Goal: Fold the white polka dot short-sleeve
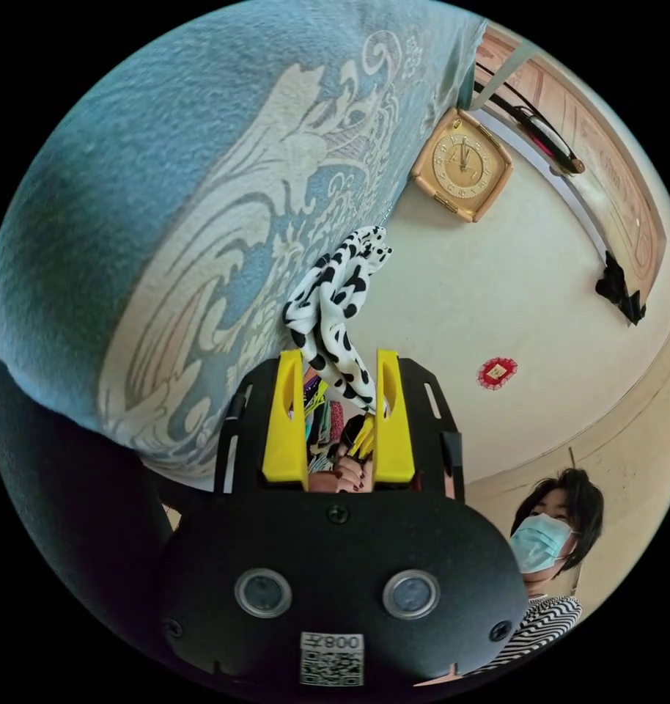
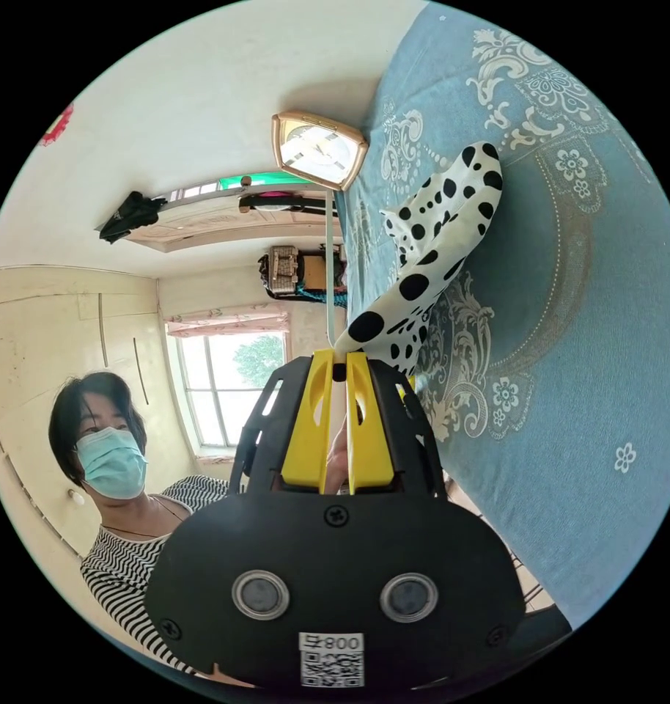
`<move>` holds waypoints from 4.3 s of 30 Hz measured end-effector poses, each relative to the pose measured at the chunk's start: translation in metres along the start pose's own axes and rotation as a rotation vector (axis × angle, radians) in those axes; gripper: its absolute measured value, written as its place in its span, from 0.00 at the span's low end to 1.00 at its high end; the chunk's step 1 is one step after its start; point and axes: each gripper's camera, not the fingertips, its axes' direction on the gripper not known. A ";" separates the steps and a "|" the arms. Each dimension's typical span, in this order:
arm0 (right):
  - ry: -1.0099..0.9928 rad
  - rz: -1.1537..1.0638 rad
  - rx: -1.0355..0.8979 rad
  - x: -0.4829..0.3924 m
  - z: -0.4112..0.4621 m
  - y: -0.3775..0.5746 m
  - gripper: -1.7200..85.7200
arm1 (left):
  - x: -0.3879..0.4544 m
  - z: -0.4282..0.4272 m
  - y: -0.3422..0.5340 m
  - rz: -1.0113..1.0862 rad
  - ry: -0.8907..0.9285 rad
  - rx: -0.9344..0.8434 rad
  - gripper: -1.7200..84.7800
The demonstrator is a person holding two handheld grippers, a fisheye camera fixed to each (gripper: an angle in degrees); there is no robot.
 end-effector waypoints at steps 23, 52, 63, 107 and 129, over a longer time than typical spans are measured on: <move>0.118 0.107 -0.007 -0.005 -0.050 0.025 0.05 | 0.028 -0.033 0.015 0.062 -0.086 0.009 0.05; 0.273 0.226 -0.057 -0.030 -0.038 0.122 0.04 | 0.041 -0.071 0.118 0.192 -0.413 -0.116 0.05; 0.538 0.058 0.036 -0.131 -0.056 0.081 0.02 | 0.045 -0.068 0.133 0.245 -0.497 -0.152 0.05; 1.067 -0.476 -0.259 -0.261 0.208 -0.142 0.02 | 0.053 -0.102 0.136 0.297 -0.477 -0.212 0.05; 0.436 0.127 -0.069 -0.064 -0.011 0.099 0.10 | 0.058 -0.111 0.125 0.280 -0.404 -0.170 0.05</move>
